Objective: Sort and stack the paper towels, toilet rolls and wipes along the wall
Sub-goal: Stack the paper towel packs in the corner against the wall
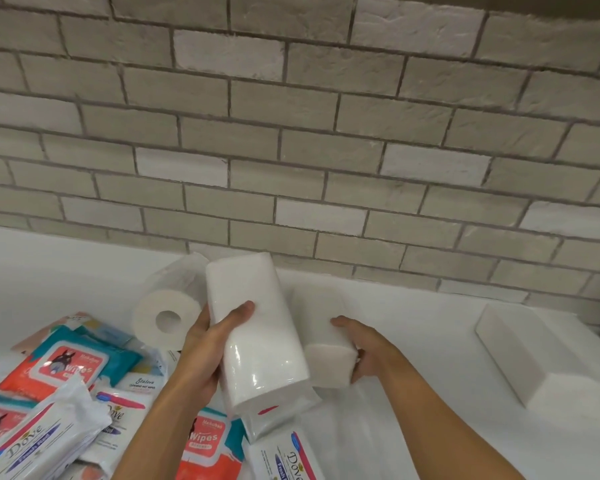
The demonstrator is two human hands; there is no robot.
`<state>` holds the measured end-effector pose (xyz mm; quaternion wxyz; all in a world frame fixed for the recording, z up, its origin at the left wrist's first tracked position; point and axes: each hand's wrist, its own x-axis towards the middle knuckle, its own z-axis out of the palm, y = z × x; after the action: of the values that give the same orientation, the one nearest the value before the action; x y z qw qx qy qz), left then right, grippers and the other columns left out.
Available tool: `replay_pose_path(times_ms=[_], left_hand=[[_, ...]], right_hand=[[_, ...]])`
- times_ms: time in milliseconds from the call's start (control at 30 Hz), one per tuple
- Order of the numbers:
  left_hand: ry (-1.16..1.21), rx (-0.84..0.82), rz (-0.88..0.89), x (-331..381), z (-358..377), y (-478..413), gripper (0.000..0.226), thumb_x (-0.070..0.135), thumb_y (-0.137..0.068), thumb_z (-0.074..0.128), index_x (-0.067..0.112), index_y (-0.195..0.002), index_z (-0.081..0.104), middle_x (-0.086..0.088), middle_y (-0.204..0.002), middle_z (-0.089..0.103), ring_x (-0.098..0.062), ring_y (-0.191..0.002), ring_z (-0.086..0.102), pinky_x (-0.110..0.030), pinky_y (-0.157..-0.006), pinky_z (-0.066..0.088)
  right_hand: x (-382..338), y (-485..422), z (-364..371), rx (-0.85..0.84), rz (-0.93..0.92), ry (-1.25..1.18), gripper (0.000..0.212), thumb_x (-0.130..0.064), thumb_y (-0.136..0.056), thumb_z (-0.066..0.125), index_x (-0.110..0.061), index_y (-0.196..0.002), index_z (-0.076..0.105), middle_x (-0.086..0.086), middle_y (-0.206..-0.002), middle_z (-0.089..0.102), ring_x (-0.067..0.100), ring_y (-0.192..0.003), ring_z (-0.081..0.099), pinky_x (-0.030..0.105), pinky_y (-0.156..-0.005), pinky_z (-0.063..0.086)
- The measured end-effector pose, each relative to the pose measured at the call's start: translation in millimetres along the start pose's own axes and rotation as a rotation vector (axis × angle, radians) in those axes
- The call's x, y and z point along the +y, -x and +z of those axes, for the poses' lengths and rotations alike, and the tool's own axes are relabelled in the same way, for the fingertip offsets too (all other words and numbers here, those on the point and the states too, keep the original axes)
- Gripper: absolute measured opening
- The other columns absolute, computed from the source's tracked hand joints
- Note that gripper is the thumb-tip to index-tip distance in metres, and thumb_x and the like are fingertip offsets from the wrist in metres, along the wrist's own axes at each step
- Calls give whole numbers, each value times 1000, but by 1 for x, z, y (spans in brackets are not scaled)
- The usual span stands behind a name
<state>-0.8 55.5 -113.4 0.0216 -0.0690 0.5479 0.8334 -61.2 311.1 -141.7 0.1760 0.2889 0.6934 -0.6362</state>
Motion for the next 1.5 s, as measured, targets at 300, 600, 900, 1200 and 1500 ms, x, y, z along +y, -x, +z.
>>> replay_pose_path(times_ms=[300,600,900,1200,1500], left_hand=[[-24,-27,-7,1,-5,2,58,28,-70,83,22,-122,59,-9,-104,76,-31,-94,73,-50,-85,58],[-29,-69,-22,5,-8,7,66,29,-64,87,21,-123,59,-12,-103,75,-34,-92,73,-45,-75,59],[-67,-242,-66,11,16,8,70,34,-55,89,21,-118,63,-16,-103,75,-40,-92,72,-52,-79,58],[-82,-420,-133,-11,92,31,55,28,-60,83,19,-112,68,-17,-101,75,-36,-86,74,-41,-68,58],[-89,-470,-146,-40,196,53,42,25,-71,78,19,-111,69,-13,-98,77,-31,-82,74,-38,-69,57]], right_hand=[[-2,1,15,-47,6,-37,84,-52,-44,90,-16,-115,63,14,-105,70,32,-92,69,44,-72,58],[18,19,14,-125,-186,-220,42,-42,-76,75,-14,-106,70,12,-96,75,31,-89,70,46,-82,56],[48,63,-35,4,-389,-401,62,-36,-73,80,-22,-127,54,7,-110,73,29,-99,71,40,-72,58],[66,119,-130,125,-513,-438,64,-34,-68,78,-22,-127,55,7,-111,73,29,-100,70,43,-78,56],[73,149,-260,278,-485,-484,43,-29,-76,73,-21,-117,63,7,-103,75,29,-93,70,41,-75,56]])
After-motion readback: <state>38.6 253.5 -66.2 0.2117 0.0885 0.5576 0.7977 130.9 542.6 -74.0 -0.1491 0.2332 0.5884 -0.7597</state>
